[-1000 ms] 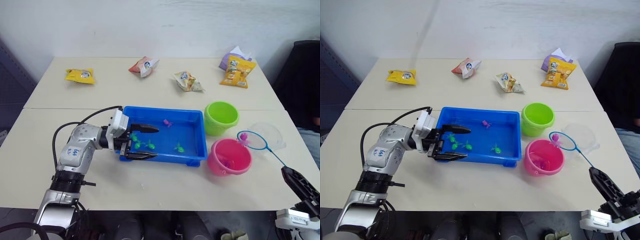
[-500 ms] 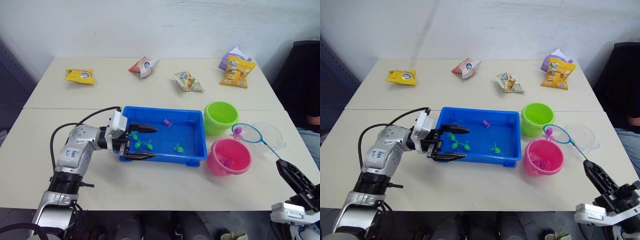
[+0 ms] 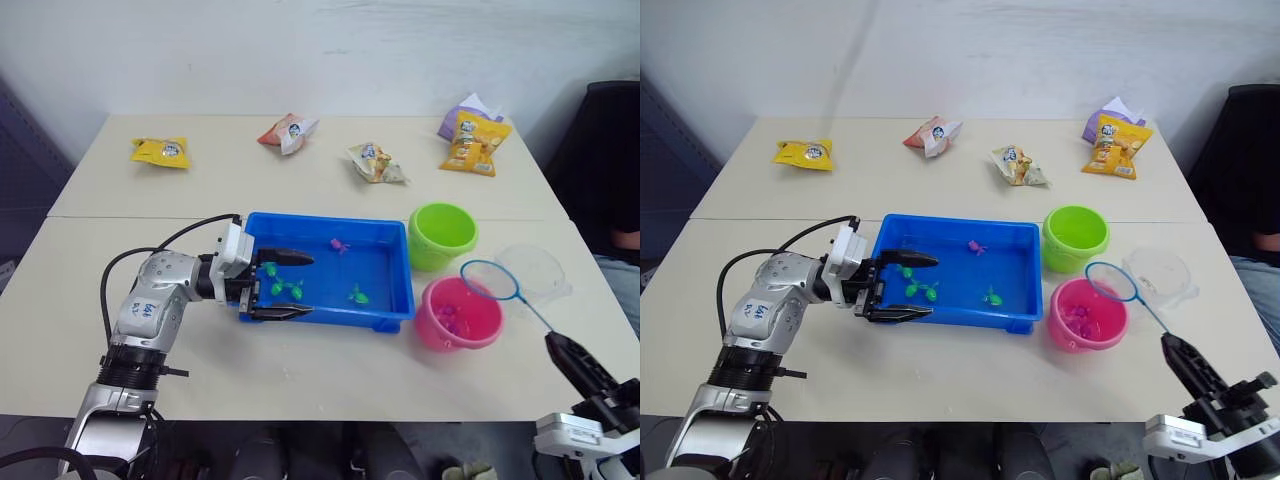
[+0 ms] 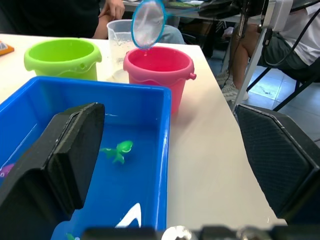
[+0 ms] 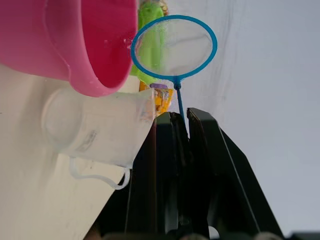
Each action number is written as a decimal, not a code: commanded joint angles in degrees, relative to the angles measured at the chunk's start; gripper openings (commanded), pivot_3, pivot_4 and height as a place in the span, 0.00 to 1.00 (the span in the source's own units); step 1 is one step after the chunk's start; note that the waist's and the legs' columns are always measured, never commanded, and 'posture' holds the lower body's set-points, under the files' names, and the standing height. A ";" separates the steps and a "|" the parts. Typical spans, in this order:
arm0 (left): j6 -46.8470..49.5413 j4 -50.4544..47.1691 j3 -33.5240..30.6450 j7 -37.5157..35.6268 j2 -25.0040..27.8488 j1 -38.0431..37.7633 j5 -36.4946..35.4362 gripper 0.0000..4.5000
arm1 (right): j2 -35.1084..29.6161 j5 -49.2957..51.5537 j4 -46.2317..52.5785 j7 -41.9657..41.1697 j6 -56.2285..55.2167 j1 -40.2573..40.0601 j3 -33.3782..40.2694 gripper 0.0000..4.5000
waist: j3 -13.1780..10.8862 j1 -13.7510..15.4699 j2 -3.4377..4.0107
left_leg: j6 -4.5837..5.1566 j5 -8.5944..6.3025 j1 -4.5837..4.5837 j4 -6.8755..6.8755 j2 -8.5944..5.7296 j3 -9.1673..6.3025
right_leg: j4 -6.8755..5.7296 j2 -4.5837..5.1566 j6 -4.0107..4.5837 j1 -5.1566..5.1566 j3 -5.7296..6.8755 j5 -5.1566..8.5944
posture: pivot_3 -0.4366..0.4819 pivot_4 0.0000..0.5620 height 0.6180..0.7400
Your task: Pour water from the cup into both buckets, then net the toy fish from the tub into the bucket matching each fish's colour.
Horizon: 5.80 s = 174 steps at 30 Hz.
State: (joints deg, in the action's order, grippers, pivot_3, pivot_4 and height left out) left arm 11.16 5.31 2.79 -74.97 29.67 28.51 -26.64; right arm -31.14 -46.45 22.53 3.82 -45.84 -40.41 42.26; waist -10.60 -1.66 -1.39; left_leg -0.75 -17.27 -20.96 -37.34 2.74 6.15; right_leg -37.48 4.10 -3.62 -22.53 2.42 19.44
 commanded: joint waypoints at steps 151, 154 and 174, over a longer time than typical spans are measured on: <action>-3.29 7.52 -4.95 0.92 4.00 2.03 1.77 1.00 | -21.53 71.97 19.83 -26.23 73.40 31.71 -31.26 0.00 | -0.01 0.19 -0.09 | 0.10 0.07 -0.28 -0.11 -0.01 -0.52 | -0.14 0.18 0.14 -0.07 0.46 0.06 | 0.48 0.27 1.00; -2.20 4.58 -6.41 2.99 5.16 -0.29 1.61 1.00 | -22.63 76.29 19.57 -26.86 89.67 42.89 -37.85 0.00 | -0.02 0.24 -0.09 | 0.14 0.05 -0.30 -0.13 -0.03 -0.57 | -0.13 0.24 0.14 -0.03 0.53 0.06 | 0.48 0.27 1.00; -1.78 -4.30 -15.19 8.40 10.20 -15.30 -0.46 1.00 | -11.50 70.65 5.68 -25.43 125.26 83.55 -62.22 0.00 | -0.03 -0.11 -0.06 | 0.40 -0.05 -0.47 -0.01 -0.04 -0.62 | -0.09 0.42 0.21 -0.23 0.66 0.09 | 0.48 0.27 1.00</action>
State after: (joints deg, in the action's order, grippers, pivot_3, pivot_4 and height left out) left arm 10.81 1.04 -10.71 -66.68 39.12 13.81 -26.60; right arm -44.25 24.97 28.94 -21.84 79.29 41.44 -20.15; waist -10.63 -1.77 -1.45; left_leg -0.34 -17.33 -21.45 -37.36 2.69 5.54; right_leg -37.56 4.53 -3.42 -22.76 3.08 19.52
